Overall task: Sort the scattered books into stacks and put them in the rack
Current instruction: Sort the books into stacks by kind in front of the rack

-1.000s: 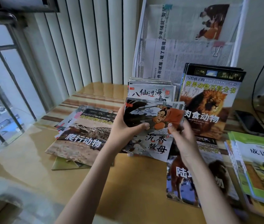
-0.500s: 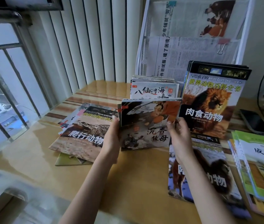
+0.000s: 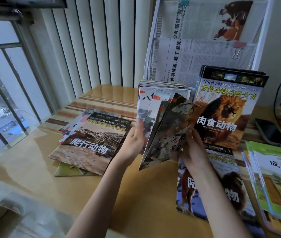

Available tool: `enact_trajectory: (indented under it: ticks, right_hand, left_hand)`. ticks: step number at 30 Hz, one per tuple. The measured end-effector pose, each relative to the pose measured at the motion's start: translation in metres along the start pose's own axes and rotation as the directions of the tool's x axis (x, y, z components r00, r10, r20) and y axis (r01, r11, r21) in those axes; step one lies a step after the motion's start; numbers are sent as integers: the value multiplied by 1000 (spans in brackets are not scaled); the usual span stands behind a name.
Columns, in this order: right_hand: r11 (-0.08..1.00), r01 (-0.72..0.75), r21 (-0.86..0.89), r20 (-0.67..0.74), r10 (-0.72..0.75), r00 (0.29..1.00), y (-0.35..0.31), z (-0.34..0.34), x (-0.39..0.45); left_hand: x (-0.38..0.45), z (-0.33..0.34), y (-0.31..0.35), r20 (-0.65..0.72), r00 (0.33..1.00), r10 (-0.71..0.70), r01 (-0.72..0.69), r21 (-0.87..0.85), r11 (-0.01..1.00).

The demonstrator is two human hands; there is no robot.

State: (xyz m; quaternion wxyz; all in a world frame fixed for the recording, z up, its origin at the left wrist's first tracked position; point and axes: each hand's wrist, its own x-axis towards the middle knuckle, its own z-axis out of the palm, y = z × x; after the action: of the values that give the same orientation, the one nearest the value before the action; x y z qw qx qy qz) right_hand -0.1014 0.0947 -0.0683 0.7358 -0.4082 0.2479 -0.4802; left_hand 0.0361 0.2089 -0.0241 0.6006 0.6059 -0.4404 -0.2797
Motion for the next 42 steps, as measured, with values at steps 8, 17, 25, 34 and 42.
enact_trajectory:
  ticks: [8,17,25,34,42]
  right_hand:
    - [999,-43,23,66,42,997,2,-7,6]
    - [985,-101,142,199,72,977,3,-9,9]
    - [998,-55,27,212,48,976,2,-7,7]
    - [994,-90,60,94,84,992,7,-13,11]
    - [989,-76,126,-48,83,995,1,-1,4]
  left_hand:
    - [4,0,0,33,997,-64,67,-84,994]
    - [8,0,-10,131,989,-69,109,-326,939]
    - [8,-2,-20,57,994,-97,110,-318,942]
    - [0,9,-7,-308,926,221,-253,-67,965]
    - [-9,-1,17,33,953,300,-294,-125,948]
